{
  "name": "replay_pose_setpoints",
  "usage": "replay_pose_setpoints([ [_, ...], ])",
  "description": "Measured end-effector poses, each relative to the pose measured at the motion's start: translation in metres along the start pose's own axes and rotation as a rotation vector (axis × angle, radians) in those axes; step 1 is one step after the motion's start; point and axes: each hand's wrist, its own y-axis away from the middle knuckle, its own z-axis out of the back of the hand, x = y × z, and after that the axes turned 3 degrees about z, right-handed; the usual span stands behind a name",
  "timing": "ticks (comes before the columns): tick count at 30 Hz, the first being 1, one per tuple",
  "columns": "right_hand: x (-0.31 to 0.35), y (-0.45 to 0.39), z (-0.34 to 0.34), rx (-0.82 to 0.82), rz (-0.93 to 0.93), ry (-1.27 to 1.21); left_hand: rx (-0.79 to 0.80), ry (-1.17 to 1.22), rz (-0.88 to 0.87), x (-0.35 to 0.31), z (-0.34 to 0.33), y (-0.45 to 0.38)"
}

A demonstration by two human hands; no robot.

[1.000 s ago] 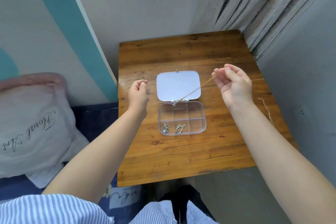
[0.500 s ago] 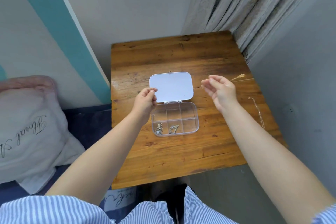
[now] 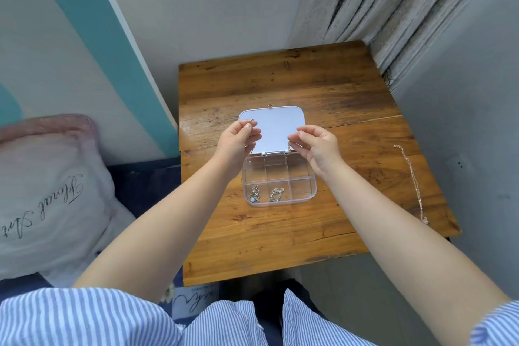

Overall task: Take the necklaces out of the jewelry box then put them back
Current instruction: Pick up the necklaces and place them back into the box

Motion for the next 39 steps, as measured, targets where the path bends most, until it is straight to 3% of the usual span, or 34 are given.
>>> replay_pose_setpoints([
  [11, 0.023, 0.007, -0.019, 0.064, 0.148, 0.023, -0.025, -0.060, -0.032, -0.004, 0.004, -0.005],
  [30, -0.009, 0.004, -0.022, 0.119, 0.063, 0.113, 0.051, -0.058, -0.051, 0.000, 0.010, -0.007],
  [39, -0.052, -0.029, -0.003, -0.017, -0.050, 0.306, -0.017, -0.215, 0.036, 0.036, 0.010, -0.034],
])
